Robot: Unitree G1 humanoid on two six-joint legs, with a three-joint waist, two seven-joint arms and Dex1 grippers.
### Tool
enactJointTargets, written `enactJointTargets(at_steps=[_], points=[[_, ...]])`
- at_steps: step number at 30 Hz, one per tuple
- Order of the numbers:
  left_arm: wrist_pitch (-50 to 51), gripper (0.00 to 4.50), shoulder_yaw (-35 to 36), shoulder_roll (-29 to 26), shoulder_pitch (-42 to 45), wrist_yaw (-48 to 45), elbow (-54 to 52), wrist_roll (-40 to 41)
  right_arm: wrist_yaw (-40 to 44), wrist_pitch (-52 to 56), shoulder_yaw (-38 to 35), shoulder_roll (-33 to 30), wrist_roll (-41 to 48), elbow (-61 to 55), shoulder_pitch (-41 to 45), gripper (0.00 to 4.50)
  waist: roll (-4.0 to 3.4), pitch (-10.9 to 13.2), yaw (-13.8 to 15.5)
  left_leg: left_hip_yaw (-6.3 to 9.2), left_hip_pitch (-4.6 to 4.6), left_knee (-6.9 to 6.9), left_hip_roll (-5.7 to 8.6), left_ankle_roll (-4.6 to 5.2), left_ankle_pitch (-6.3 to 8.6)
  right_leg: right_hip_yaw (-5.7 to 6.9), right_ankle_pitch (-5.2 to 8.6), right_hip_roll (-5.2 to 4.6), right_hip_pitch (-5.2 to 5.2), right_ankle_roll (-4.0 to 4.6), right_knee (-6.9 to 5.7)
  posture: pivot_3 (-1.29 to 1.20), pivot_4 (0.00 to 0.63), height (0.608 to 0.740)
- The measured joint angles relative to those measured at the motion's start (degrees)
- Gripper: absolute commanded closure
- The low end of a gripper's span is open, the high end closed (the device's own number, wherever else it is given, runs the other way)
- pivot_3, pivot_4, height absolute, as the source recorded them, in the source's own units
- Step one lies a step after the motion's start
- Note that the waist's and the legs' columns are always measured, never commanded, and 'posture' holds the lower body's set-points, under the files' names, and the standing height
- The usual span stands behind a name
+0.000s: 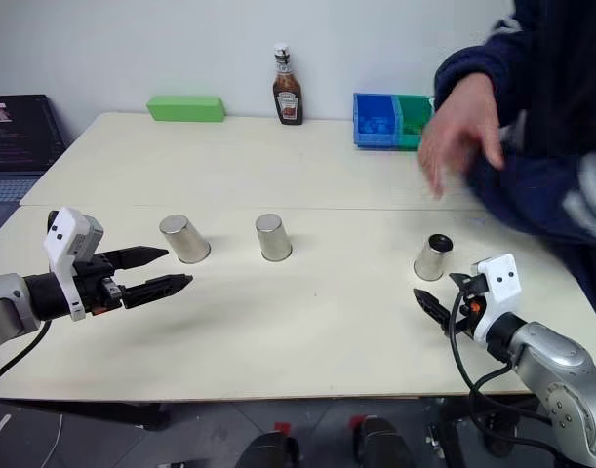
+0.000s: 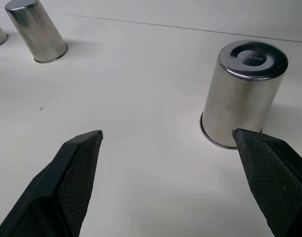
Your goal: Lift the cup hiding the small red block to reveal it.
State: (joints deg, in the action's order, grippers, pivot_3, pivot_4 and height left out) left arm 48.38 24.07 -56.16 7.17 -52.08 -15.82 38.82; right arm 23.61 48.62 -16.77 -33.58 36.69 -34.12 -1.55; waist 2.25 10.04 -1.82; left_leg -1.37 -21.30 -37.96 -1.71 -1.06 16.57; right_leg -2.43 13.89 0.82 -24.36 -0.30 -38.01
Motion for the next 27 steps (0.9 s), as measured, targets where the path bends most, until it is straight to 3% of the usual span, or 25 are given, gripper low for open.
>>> enactJointTargets(at_steps=[23, 27], points=[[-0.17, 0.0, 0.0, -0.37, -1.4, -0.65, -0.13, 0.12, 1.38, -0.01, -0.64, -2.22, 0.61, 0.21, 0.06, 0.04, 0.01, 0.0, 0.02, -0.01, 0.04, 0.0, 0.0, 0.0, 0.0, -0.01, 0.0, 0.0, 0.03, 0.0, -0.01, 0.0, 0.15, 0.74], [-1.69, 0.0, -0.92, 2.35, -1.76, 1.65, -3.04, -0.29, 4.55, 0.06, -1.85, -2.22, 5.78, -1.05, 0.36, 0.04, 0.0, 0.0, -0.01, -0.05, 0.08, 0.01, -0.01, 0.0, 0.0, -0.06, -0.01, -0.01, 0.07, -0.01, 0.0, 0.0, 0.15, 0.74]])
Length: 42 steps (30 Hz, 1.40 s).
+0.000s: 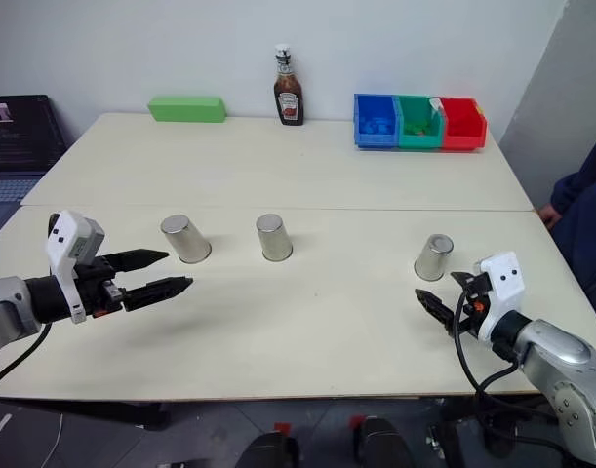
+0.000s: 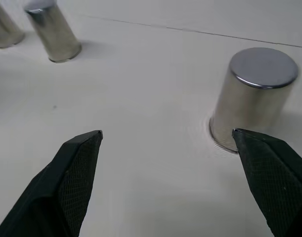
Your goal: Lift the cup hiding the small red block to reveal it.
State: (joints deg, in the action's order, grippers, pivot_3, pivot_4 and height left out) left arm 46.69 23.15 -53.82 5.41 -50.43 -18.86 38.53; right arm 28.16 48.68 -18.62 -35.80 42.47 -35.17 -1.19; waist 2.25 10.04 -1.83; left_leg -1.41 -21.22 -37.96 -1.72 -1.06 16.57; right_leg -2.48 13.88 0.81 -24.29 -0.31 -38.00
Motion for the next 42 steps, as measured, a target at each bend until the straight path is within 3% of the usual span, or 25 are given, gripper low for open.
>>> enactJointTargets(at_steps=[4, 10, 16, 28, 29, 36, 42], points=[[-2.77, 0.0, -3.82, 7.26, 0.67, 5.44, -1.73, -1.96, 3.74, -0.24, -2.67, -1.27, 9.85, -4.95, 2.69, 0.04, 0.02, -0.02, 0.09, 0.08, 0.1, -0.03, 0.0, 0.0, 0.0, 0.06, -0.02, 0.0, 0.16, -0.02, -0.01, 0.0, 0.15, 0.74], [-8.4, 0.0, -11.42, 16.24, 7.5, 13.16, 1.31, -8.48, 7.76, -2.39, -0.28, -5.03, 10.93, -8.43, 4.47, 0.04, 0.11, -0.1, 0.33, 0.05, 0.21, -0.09, 0.08, -0.01, -0.01, 0.02, -0.09, 0.0, 0.29, -0.15, 0.01, 0.0, 0.15, 0.74], [-19.47, 0.0, -21.67, 27.13, 17.39, 17.55, 17.74, -18.75, 7.82, -3.42, 1.97, -5.93, 10.59, -8.3, 5.72, 0.04, 0.18, -0.14, 0.49, -0.04, 0.13, -0.16, 0.22, 0.0, -0.01, -0.06, -0.2, 0.02, 0.31, -0.32, 0.1, 0.0, 0.15, 0.74], [-36.93, 0.0, -23.25, 35.13, 30.52, 17.13, 45.13, -26.2, 4.27, -3.34, -0.43, -6.56, 11.91, -8.38, 3.3, 0.04, 0.17, -0.14, 0.37, -0.02, -0.03, -0.16, 0.21, 0.01, -0.01, -0.04, -0.22, 0.02, 0.2, -0.34, 0.11, 0.0, 0.15, 0.74], [-37.69, 0.37, -23.28, 35.67, 31.18, 17.05, 46.56, -26.37, 3.97, -3.33, -0.44, -6.56, 12.32, -8.39, 3.27, 0.0, 0.17, -0.14, 0.35, -0.02, -0.04, -0.16, 0.21, 0.01, -0.01, -0.05, -0.22, 0.02, 0.2, -0.34, 0.11, 0.0, 0.15, 0.74], [-41.25, 1.72, -22.71, 36.26, 32.03, 16.04, 50.25, -26.47, 1.75, -3.33, -0.84, -6.78, 13.35, -8.35, 3.06, 0.0, 0.18, -0.14, 0.32, 0.05, -0.08, -0.16, 0.16, 0.0, -0.01, 0.0, -0.22, 0.02, 0.19, -0.34, 0.11, 0.0, 0.15, 0.74], [-41.55, 1.82, -22.68, 36.26, 32.03, 17.16, 50.18, -27.02, 1.62, -3.34, -0.55, -6.81, 13.35, -7.89, 3.62, 0.0, 0.17, -0.14, 0.27, 0.01, -0.08, -0.18, 0.18, 0.0, -0.01, -0.03, -0.23, 0.02, 0.19, -0.36, 0.11, 0.0, 0.15, 0.74]])
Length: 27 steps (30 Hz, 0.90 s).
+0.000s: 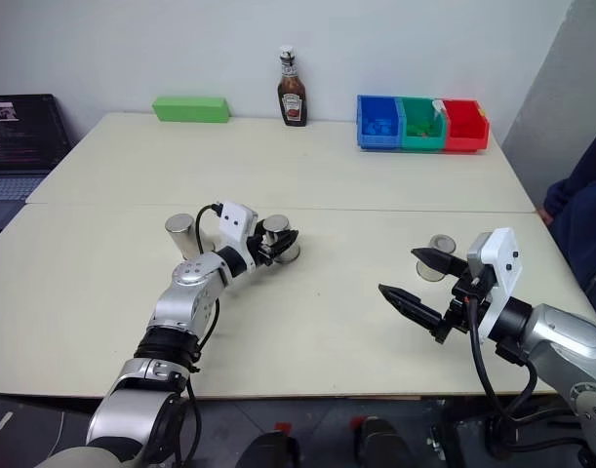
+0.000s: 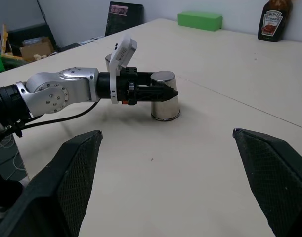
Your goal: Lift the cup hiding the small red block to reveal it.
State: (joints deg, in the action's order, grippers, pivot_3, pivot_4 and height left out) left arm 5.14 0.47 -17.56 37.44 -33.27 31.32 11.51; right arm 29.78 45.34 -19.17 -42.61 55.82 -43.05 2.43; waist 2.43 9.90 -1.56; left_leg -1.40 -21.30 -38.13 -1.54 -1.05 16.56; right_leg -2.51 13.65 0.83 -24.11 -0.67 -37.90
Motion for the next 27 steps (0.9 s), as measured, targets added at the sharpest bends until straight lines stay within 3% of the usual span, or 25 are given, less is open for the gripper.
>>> enactJointTargets(at_steps=[2, 7, 14, 19, 25, 27], points=[[1.11, 1.82, 0.07, -0.15, -0.53, 0.56, -2.26, 0.0, -0.03, -0.07, 0.13, 0.0, -0.06, 0.45, 0.72, 0.0, 0.0, 0.0, -0.02, 0.02, -0.01, 0.0, -0.02, 0.0, 0.0, 0.02, 0.0, 0.0, -0.01, 0.0, 0.0, 0.0, 0.15, 0.74], [9.24, 1.82, 0.96, -3.5, -4.05, 1.16, -19.71, 1.63, 0.14, -0.53, 0.74, 0.24, -0.59, 0.88, 0.2, 0.0, 0.0, 0.0, -0.23, 0.06, -0.17, 0.03, -0.13, -0.01, 0.0, -0.01, 0.0, -0.02, -0.08, 0.0, 0.05, 0.0, 0.15, 0.74], [28.23, 1.82, 8.78, -8.64, -19.56, 7.1, -45.59, 6.35, 0.15, -1.32, 3.13, 1.92, -0.8, 2.5, 0.57, 0.0, -0.03, 0.0, -0.16, 0.03, 0.08, 0.03, -0.15, -0.02, -0.01, -0.01, 0.01, -0.03, -0.01, 0.0, -0.02, 0.0, 0.15, 0.74], [29.7, 1.82, 10.28, -6.12, -26.29, 10.06, -48.64, 6.59, 0.3, -1.9, 5.07, 2.64, -1.29, 3.05, 1.08, 0.0, -0.02, 0.0, 0.34, 0.0, 0.16, -0.08, -0.07, -0.02, -0.01, -0.02, -0.03, -0.07, 0.09, -0.07, -0.04, 0.0, 0.15, 0.74], [23.25, 1.82, 9.81, -2.87, -25.66, 10.24, -42.69, 5.52, 1.17, -2.43, 6.08, 2.5, -2.49, 4.72, 2.72, 0.0, -0.01, 0.0, 0.3, -0.07, 0.18, -0.08, -0.05, -0.02, -0.01, -0.06, -0.05, -0.02, 0.09, -0.09, -0.02, 0.0, 0.15, 0.74], [21.25, 1.12, 9.16, -2.42, -25.58, 10.24, -39.89, 4.65, 1.39, -2.43, 6.08, 2.42, -2.77, 5.17, 2.72, 0.0, -0.01, 0.0, 0.22, -0.06, 0.15, -0.02, -0.07, -0.02, -0.01, -0.07, -0.05, -0.02, 0.06, -0.08, 0.0, 0.0, 0.15, 0.74]])
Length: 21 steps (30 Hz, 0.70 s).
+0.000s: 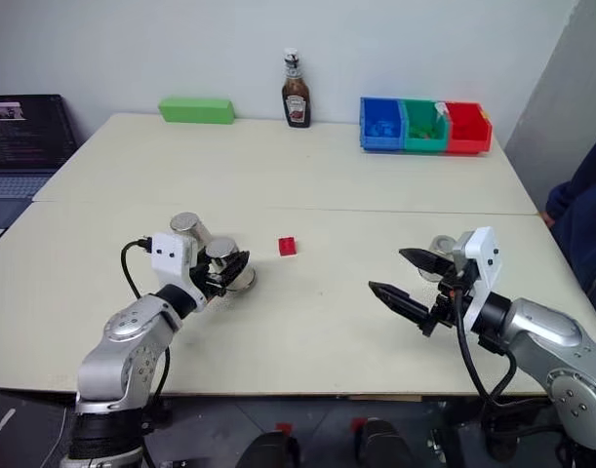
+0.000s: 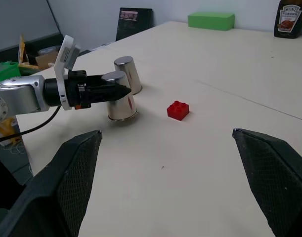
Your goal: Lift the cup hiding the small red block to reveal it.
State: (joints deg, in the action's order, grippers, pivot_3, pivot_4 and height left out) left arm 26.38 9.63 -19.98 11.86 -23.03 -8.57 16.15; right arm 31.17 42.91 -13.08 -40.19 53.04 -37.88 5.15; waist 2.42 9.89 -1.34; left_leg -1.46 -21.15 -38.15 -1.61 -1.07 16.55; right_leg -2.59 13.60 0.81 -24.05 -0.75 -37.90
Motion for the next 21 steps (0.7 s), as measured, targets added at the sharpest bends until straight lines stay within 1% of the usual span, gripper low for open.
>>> enactJointTargets(at_steps=[1, 2, 3, 4, 5, 8, 10, 13, 15, 16, 18, 20, 21], points=[[-0.95, 0.98, -0.36, 0.16, 0.02, -0.02, 0.71, -0.27, 0.0, 0.0, 0.0, 0.0, -0.02, 0.03, 0.0, 0.0, 0.0, 0.0, -0.01, 0.01, -0.03, 0.01, -0.01, 0.0, 0.0, 0.01, 0.0, 0.0, -0.02, 0.0, 0.01, 0.0, 0.15, 0.74], [-1.82, 0.67, -0.62, 0.18, 0.08, -0.09, 1.48, -0.62, 0.02, 0.0, 0.0, -0.01, -0.02, 0.01, 0.0, 0.0, 0.0, 0.0, -0.04, 0.02, -0.04, 0.04, -0.02, 0.0, 0.0, 0.01, 0.0, -0.01, -0.02, 0.0, 0.04, 0.0, 0.15, 0.74], [-2.26, 0.54, -0.75, 0.18, 0.1, -0.1, 2.17, -0.81, 0.02, 0.0, 0.0, -0.01, -0.02, 0.0, 0.0, 0.0, 0.0, 0.0, -0.04, 0.01, -0.03, 0.04, -0.02, 0.0, 0.0, 0.0, 0.0, -0.01, -0.02, 0.0, 0.04, 0.0, 0.15, 0.74], [-2.56, 0.25, -0.89, 0.21, 0.08, -0.11, 2.91, -1.01, 0.01, 0.0, -0.01, -0.02, -0.02, -0.01, -0.03, 0.0, 0.0, 0.0, -0.07, 0.02, -0.06, 0.04, -0.03, 0.0, 0.0, 0.01, 0.0, -0.01, -0.03, 0.0, 0.05, 0.0, 0.15, 0.74], [-3.12, 0.07, -1.06, 0.21, 0.08, -0.19, 3.66, -1.09, -0.01, 0.0, -0.01, -0.02, -0.02, -0.11, -0.1, 0.0, 0.0, 0.0, -0.1, 0.02, -0.06, 0.04, -0.04, 0.0, 0.0, 0.01, 0.0, -0.01, -0.04, 0.0, 0.05, 0.0, 0.15, 0.74], [-3.36, 0.03, -1.57, 0.14, -0.01, -0.48, 4.36, -1.25, -0.07, 0.0, -0.01, -0.01, -0.05, -0.38, -0.31, 0.0, 0.0, 0.0, -0.16, 0.01, -0.05, 0.03, -0.03, 0.0, 0.0, 0.01, 0.0, -0.02, -0.03, 0.0, 0.04, 0.0, 0.15, 0.74], [-2.56, 0.03, -1.63, -0.85, -0.42, -0.97, 3.62, -1.16, -0.14, -0.01, -0.03, 0.01, -0.13, -0.88, -1.22, 0.0, 0.0, 0.0, -0.18, 0.02, -0.05, 0.03, -0.05, 0.0, 0.0, 0.02, 0.0, -0.02, -0.03, 0.0, 0.04, 0.0, 0.15, 0.74], [0.59, 0.03, -1.31, -3.71, -1.73, -1.83, -0.58, -0.55, -0.35, 0.0, -0.08, 0.1, -0.16, -0.89, -2.17, 0.0, -0.01, 0.0, -0.24, 0.01, -0.04, 0.06, -0.06, 0.0, 0.0, 0.0, 0.0, -0.02, -0.04, 0.0, 0.04, 0.0, 0.15, 0.74], [3.55, 0.03, -0.48, -6.72, -4.8, -3.7, -6.14, 1.55, -0.78, -0.01, -0.81, 0.19, 0.0, -1.64, -3.68, 0.0, 0.02, 0.01, -0.38, 0.02, -0.07, 0.09, -0.12, 0.0, 0.01, 0.02, 0.01, -0.02, -0.06, 0.01, 0.1, 0.0, 0.15, 0.74], [5.94, 0.03, 0.87, -8.66, -6.98, -4.69, -9.59, 3.07, -0.99, 0.0, -1.62, 0.17, 0.03, -1.9, -5.28, 0.0, 0.02, 0.01, -0.47, -0.01, -0.05, 0.14, -0.11, 0.0, 0.01, -0.01, 0.02, -0.03, -0.07, 0.03, 0.11, 0.0, 0.15, 0.74], [11.87, 0.03, 5.13, -14.78, -12.33, -7.26, -17.05, 6.74, 0.32, 0.13, -3.88, -1.28, 0.11, -2.65, -10.4, 0.0, 0.02, 0.02, -0.51, 0.01, -0.1, 0.19, -0.17, 0.0, 0.01, 0.03, 0.07, -0.03, -0.14, 0.1, 0.13, 0.0, 0.15, 0.74], [18.3, 0.03, 11.77, -19.62, -14.66, -9.4, -21.46, 11.75, 1.79, 0.3, -6.01, -2.86, 0.53, -2.64, -12.5, 0.0, -0.02, 0.06, -0.45, 0.04, -0.08, 0.15, -0.16, 0.0, 0.01, 0.09, 0.11, -0.05, -0.15, 0.15, 0.06, 0.0, 0.15, 0.74], [19.96, 0.03, 14.08, -20.86, -14.86, -10.13, -22.74, 13.13, 2.16, 0.31, -6.8, -3.35, 0.71, -2.62, -12.63, 0.0, -0.04, 0.07, -0.4, 0.03, 0.04, 0.15, -0.14, 0.0, 0.01, 0.09, 0.11, -0.05, -0.06, 0.15, 0.08, 0.0, 0.15, 0.74]])
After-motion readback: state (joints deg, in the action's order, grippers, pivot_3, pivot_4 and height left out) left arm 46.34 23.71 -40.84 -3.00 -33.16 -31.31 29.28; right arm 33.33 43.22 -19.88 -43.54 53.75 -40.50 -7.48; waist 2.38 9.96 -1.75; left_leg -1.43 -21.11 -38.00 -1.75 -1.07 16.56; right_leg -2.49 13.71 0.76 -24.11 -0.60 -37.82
